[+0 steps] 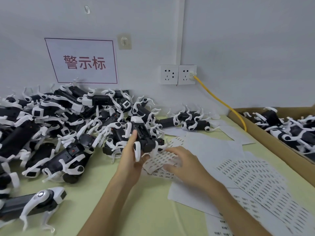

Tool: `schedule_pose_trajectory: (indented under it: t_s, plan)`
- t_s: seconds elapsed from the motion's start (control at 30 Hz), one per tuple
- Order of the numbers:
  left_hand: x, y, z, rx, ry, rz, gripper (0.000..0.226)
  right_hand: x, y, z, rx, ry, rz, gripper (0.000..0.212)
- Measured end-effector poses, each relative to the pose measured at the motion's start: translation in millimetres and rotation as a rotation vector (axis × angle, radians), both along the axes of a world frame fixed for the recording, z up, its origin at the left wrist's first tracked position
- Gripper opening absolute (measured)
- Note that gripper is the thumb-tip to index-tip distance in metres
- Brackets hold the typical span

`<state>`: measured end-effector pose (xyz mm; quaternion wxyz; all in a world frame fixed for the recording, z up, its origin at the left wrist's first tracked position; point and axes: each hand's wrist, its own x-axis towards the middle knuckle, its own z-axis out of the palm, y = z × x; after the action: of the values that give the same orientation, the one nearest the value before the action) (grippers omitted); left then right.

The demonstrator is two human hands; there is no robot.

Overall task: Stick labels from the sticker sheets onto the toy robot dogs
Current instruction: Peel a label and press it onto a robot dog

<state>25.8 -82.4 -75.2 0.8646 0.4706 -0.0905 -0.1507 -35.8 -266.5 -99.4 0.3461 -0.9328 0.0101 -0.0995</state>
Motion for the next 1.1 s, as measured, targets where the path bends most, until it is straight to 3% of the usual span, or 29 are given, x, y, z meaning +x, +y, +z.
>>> schedule_pose_trajectory:
  t_s: [0.13,0.3,0.47,0.6,0.67,0.77,0.83,0.97,1.1]
  plan:
    - [-5.5,-1.9,5.4,0.046,0.005,-0.011,0.047,2.4,8.0,-15.8,-0.276,0.038,0.084,0.08]
    - [-9.2,0.5,6.7,0.101,-0.027,-0.033,0.077,4.5,11.5,-18.1,-0.345,-0.064,-0.003,0.067]
    - [-6.4,7.1,9.4,0.054,-0.035,-0.093,0.034,4.2,16.1,-15.8,-0.352,-0.109,-0.031,0.053]
    - [-0.2,18.1,10.7,-0.097,0.07,-0.218,0.036,0.2,18.7,-11.7,-0.194,-0.207,0.045,0.028]
    - [3.1,22.2,11.8,-0.233,0.116,-0.304,0.036,-1.4,21.8,-10.5,-0.062,-0.249,0.124,0.024]
    - [7.2,27.9,14.7,-0.313,0.102,-0.354,0.028,-0.4,23.4,-11.7,-0.047,-0.294,0.159,0.021]
    - [7.0,32.6,18.3,-0.218,0.025,-0.306,0.031,1.8,22.4,-13.7,0.001,-0.325,0.125,0.021]
    - [-7.2,32.0,18.3,0.201,-0.097,-0.164,0.023,6.9,21.2,-14.0,0.126,-0.458,-0.046,0.019]
    - [-28.0,18.5,5.9,0.343,-0.056,0.074,0.047,9.6,17.7,-12.2,0.239,-0.556,-0.159,0.021]
